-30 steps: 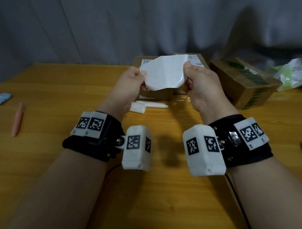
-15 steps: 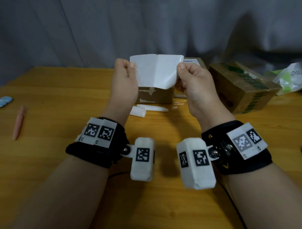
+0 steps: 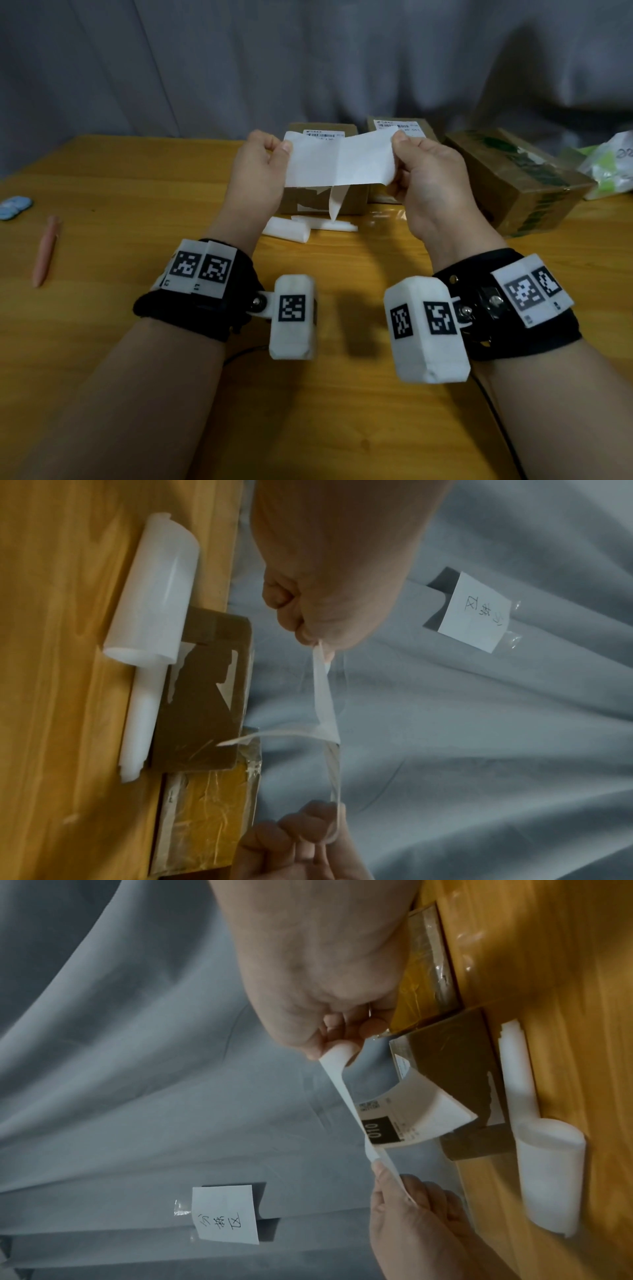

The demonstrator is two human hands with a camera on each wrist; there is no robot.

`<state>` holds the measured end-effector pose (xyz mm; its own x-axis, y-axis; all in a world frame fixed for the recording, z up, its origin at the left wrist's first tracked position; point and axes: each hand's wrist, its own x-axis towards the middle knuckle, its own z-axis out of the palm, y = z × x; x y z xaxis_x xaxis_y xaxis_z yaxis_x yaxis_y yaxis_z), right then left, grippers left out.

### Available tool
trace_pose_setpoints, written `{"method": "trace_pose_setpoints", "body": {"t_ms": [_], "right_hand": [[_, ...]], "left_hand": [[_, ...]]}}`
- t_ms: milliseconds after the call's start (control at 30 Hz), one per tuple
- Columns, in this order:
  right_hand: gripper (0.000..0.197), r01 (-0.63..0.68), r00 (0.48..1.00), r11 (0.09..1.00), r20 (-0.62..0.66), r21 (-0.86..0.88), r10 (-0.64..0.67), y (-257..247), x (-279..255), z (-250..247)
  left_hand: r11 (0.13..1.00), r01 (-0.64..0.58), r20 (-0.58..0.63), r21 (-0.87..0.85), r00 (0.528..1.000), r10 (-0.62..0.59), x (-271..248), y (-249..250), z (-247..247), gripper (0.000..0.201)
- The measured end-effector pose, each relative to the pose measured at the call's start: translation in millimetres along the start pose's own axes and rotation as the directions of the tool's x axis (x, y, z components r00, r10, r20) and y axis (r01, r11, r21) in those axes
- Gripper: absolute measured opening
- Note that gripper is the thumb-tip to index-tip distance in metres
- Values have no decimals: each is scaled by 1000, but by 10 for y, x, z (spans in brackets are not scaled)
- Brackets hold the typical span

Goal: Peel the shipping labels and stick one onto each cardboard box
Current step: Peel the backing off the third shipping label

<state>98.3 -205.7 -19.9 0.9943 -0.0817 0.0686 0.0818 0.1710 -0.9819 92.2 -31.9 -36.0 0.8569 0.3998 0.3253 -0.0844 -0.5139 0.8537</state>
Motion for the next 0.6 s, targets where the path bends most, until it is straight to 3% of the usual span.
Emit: {"method": "trace_pose_setpoints", "body": {"t_ms": [233,500,600], "right_hand": [[14,70,997,998,-32,7,-69,-24,-11,13],[13,206,974,976,-107,63,-199,4,-1,23],[11,227,973,970,-69,81,-222,-4,28,-33]], "left_hand": [[1000,14,2,15,1000,-14,4,-105,1,15],[968,21,13,250,1000,-25,30,-147,-13,18],[977,-4,10,214,1000,2,18,-120,-36,16]]}}
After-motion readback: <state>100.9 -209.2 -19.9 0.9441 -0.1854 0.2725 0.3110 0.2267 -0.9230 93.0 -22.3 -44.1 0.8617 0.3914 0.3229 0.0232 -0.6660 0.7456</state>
